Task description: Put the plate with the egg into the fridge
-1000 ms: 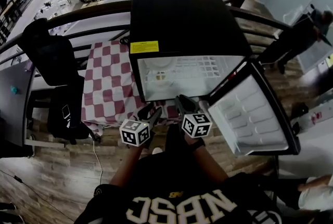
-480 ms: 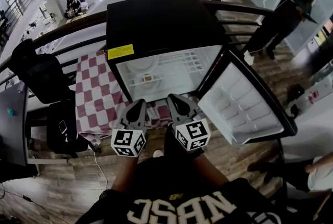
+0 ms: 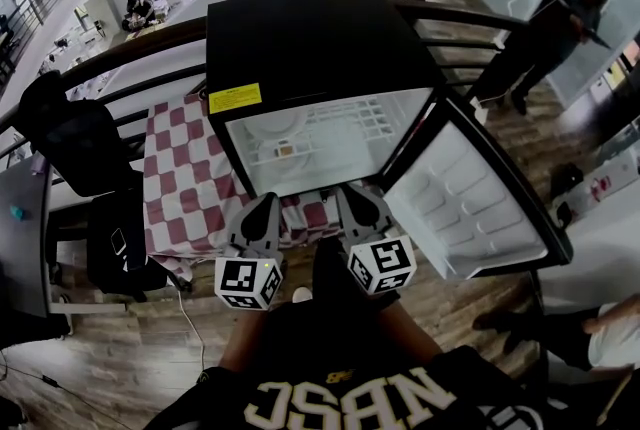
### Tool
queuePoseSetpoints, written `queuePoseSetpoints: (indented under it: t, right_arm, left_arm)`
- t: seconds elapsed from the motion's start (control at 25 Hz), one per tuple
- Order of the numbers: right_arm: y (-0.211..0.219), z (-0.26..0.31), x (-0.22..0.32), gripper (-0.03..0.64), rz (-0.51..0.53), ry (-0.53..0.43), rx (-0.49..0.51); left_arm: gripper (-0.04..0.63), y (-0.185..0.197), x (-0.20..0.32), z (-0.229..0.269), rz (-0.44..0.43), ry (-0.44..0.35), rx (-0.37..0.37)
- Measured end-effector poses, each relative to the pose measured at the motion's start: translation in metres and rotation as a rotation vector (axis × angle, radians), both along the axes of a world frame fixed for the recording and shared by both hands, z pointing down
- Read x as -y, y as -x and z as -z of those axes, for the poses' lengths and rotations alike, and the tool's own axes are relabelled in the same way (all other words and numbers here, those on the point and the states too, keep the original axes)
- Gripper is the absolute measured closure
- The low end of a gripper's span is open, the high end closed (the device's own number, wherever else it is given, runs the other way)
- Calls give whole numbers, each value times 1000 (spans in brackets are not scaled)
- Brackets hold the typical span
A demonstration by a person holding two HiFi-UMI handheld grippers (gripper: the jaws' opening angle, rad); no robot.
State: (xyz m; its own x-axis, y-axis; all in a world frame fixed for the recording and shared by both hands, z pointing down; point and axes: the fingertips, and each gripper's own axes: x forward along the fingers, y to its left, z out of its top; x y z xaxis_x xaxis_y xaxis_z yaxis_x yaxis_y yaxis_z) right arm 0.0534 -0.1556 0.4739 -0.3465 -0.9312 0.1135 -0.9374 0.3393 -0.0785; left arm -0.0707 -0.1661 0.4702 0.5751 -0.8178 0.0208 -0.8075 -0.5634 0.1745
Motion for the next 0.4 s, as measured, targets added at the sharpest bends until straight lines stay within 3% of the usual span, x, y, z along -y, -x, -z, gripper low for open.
queuePoseSetpoints:
  t: [0.4]
  right_arm:
    - [2, -2, 23, 592, 10, -9, -22]
  left_arm:
    - [574, 9, 16, 1, 18, -22, 37]
